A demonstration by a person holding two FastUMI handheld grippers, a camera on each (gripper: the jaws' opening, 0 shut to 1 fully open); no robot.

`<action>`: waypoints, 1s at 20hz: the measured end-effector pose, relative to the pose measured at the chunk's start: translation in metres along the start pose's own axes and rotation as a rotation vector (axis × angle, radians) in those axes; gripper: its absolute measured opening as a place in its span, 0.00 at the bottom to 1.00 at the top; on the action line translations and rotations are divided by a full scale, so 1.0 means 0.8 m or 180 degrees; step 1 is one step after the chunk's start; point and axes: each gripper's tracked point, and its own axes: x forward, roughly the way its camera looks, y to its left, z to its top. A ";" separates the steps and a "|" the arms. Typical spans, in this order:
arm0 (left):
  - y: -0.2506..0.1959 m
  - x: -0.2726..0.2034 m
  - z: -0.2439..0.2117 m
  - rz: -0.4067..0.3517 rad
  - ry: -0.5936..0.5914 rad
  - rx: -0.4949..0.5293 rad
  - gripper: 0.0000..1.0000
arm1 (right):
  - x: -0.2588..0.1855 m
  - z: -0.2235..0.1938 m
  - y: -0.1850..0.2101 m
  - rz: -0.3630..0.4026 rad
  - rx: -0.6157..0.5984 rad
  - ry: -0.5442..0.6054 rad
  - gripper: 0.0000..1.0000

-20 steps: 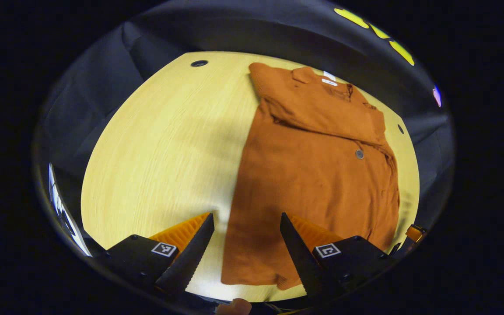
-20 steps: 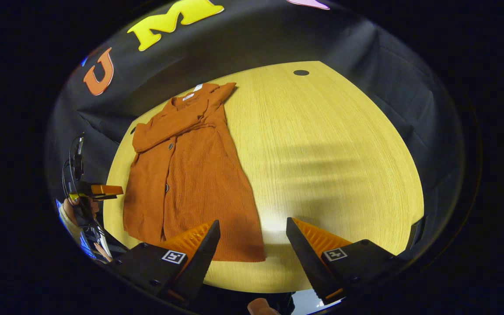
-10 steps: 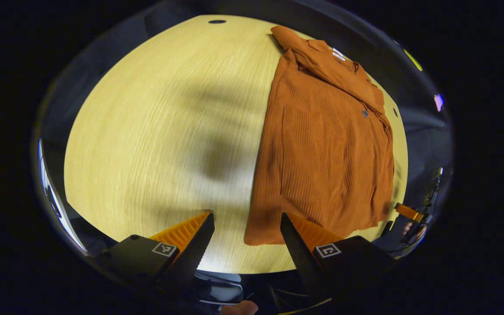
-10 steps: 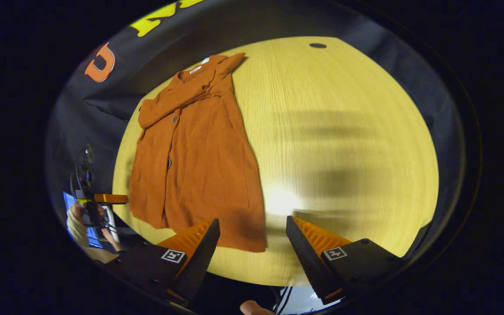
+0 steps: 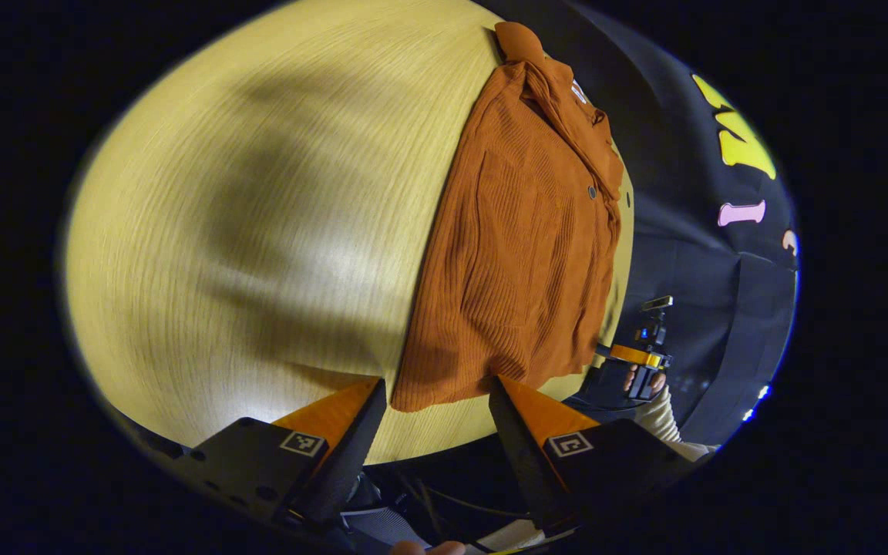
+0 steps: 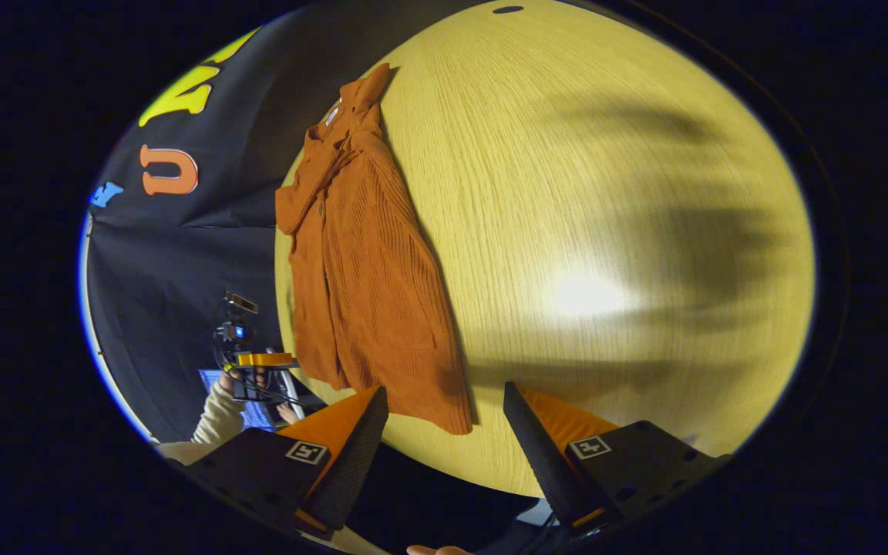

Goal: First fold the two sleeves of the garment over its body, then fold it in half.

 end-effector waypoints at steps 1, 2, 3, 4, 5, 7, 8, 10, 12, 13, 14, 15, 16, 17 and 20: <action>-0.007 0.002 0.021 0.0019 -0.0036 0.0047 0.89 | 0.006 -0.003 0.007 0.0073 0.0023 0.0040 0.95; -0.019 0.005 0.024 -0.0033 0.0003 0.0087 0.82 | 0.011 -0.008 0.013 0.0125 0.0019 0.0102 0.94; -0.035 0.008 0.027 -0.0042 -0.0005 0.0125 0.88 | 0.017 -0.009 0.019 0.0145 -0.0008 0.0136 0.94; -0.034 0.010 0.027 -0.0026 0.0019 0.0163 0.88 | 0.019 -0.013 0.021 0.0157 -0.0037 0.0155 0.93; -0.034 0.012 0.026 -0.0006 0.0027 0.0190 0.88 | 0.022 -0.014 0.024 0.0157 -0.0054 0.0165 0.92; -0.041 0.017 0.024 0.0040 0.0028 0.0252 0.88 | 0.028 -0.018 0.027 0.0165 -0.0059 0.0193 0.88; -0.043 0.019 0.023 0.0091 0.0020 0.0291 0.88 | 0.030 -0.019 0.031 0.0189 -0.0039 0.0207 0.84; -0.039 0.022 0.021 0.0252 0.0013 0.0467 0.94 | 0.038 -0.017 0.033 0.0177 -0.0007 0.0209 0.84; -0.026 0.028 0.020 0.0540 0.0030 0.0657 0.86 | 0.043 -0.017 0.034 0.0177 0.0011 0.0216 0.72; -0.025 0.025 0.024 0.0609 -0.0021 0.0668 0.78 | 0.044 -0.016 0.032 0.0138 0.0024 0.0210 0.71; -0.024 0.022 0.025 0.0628 -0.0032 0.0615 0.59 | 0.043 -0.017 0.032 0.0157 0.0047 0.0201 0.72; -0.022 0.019 0.026 0.0658 -0.0045 0.0560 0.56 | 0.045 -0.018 0.034 0.0177 0.0071 0.0197 0.67; -0.019 0.017 0.028 0.0688 -0.0067 0.0530 0.53 | 0.047 -0.018 0.035 0.0175 0.0065 0.0184 0.71; -0.017 0.014 0.028 0.0731 -0.0072 0.0513 0.49 | 0.053 -0.016 0.022 0.0005 -0.0031 0.0175 0.66; -0.016 0.017 0.030 0.0806 -0.0139 0.0367 0.25 | 0.056 -0.020 0.024 -0.0026 -0.0065 0.0145 0.16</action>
